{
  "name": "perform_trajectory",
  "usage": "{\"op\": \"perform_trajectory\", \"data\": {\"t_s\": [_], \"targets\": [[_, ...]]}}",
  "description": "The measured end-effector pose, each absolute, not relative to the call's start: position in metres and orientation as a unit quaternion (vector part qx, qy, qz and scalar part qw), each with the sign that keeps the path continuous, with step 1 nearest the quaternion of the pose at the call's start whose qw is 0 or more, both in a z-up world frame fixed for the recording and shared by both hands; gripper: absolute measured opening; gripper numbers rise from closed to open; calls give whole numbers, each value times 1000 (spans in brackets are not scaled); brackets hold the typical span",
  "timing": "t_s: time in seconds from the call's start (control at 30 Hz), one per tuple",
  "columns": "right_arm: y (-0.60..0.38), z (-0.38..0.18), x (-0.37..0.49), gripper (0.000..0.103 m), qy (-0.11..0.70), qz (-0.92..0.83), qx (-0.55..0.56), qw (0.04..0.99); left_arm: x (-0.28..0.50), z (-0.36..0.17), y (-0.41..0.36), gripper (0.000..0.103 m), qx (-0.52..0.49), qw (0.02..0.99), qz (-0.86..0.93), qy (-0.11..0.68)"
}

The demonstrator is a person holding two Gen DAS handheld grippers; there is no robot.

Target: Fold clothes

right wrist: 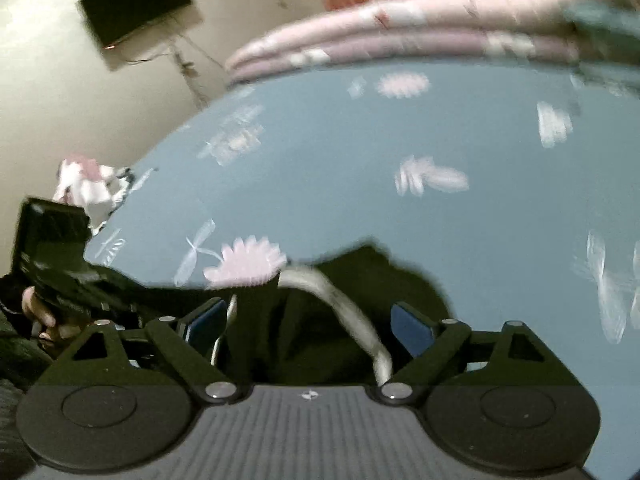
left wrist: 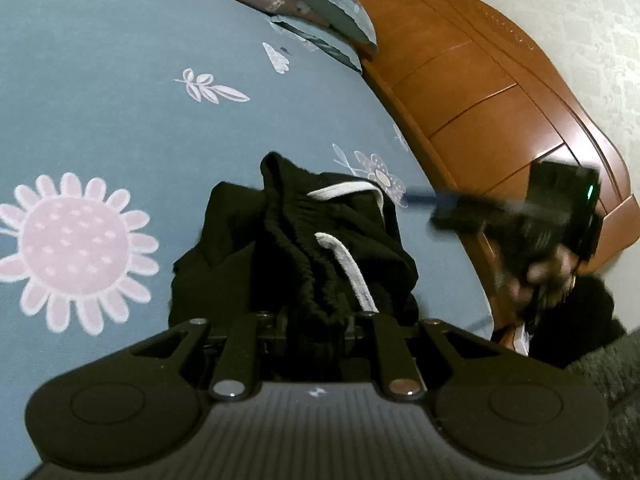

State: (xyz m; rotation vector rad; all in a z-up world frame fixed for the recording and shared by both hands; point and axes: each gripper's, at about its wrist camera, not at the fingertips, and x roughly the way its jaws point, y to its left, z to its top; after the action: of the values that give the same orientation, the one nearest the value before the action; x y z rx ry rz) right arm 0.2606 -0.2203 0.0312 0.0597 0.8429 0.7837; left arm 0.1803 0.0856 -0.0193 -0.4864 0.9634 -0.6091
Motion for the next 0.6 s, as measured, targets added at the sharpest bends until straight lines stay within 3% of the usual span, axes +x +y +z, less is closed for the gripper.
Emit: {"op": "perform_trajectory", "data": {"t_s": [0.23,0.43,0.6], "targets": [[-196,28,333,73,417,464,-58,779,159,-27,88,15,-249,819,-244,456],[-174,4,381,72,466,538,-91,696,142,-35,89,15,-277,824,-200,452],[-176,-30,419,72,519,546,-51,656,125,-41,99,15,-304,829,-153,443]]}}
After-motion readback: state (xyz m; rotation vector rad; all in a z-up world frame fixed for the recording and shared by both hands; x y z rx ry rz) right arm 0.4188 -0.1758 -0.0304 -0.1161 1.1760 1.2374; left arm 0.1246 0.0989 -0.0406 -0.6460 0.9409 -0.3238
